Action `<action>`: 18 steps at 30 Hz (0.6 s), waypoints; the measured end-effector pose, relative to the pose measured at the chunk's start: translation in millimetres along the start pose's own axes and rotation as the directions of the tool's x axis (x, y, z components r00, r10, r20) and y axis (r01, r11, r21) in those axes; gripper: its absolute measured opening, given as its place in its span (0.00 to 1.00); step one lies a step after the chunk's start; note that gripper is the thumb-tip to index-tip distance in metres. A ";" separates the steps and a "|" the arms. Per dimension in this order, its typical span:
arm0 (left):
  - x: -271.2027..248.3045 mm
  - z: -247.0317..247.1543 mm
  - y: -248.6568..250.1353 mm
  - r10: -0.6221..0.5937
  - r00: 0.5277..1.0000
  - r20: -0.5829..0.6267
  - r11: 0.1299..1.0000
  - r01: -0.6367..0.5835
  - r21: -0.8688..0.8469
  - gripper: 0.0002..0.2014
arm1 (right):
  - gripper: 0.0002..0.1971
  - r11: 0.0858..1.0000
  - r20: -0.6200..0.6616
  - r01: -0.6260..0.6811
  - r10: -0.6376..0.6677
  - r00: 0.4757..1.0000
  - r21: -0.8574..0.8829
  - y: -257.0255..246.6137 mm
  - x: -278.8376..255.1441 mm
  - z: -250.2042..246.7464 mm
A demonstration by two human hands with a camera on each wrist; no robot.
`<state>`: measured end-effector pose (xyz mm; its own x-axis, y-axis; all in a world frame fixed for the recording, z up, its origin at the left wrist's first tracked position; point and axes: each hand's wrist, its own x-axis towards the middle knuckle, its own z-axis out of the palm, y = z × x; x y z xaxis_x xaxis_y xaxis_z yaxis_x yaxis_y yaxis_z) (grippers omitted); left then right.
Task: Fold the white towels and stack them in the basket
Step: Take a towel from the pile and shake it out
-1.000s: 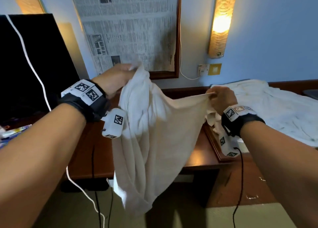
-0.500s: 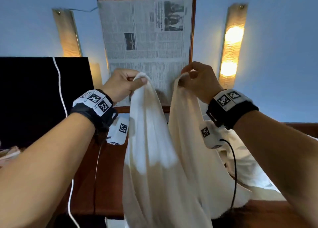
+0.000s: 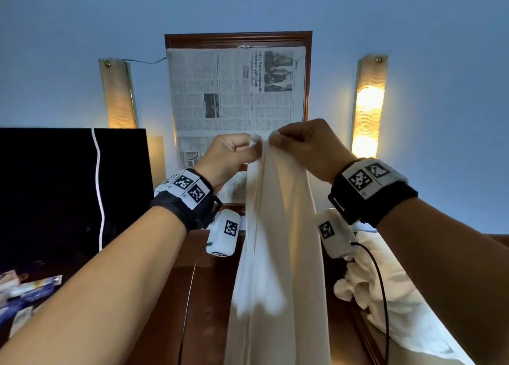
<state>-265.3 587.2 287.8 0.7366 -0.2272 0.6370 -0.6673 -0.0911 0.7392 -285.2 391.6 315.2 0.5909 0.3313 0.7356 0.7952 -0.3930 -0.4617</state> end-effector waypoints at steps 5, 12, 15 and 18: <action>10.5 -1.0 -0.4 -0.063 0.998 0.017 0.993 0.064 -0.102 0.11 | 0.08 0.994 -0.038 -0.011 0.016 0.999 0.109 -5.9 4.2 -8.2; 15.8 -4.1 5.1 -0.107 0.994 0.028 0.986 0.110 -0.128 0.06 | 0.07 0.981 0.054 -0.046 0.037 0.998 0.187 -4.8 10.4 -5.7; 14.9 -7.5 4.9 -0.135 0.991 -0.015 0.985 0.132 -0.114 0.13 | 0.14 0.933 0.261 -0.211 0.135 0.956 0.291 5.4 8.9 1.9; 7.3 -3.2 -3.5 -0.167 0.986 -0.028 0.981 0.164 -0.102 0.13 | 0.09 0.893 0.249 -0.268 0.184 0.951 0.363 14.0 4.4 13.5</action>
<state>-257.3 589.0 290.6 0.8406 -0.1816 0.5103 -0.5232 -0.0280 0.8518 -269.6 399.2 305.3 0.7421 0.4565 0.4909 0.6008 -0.1283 -0.7890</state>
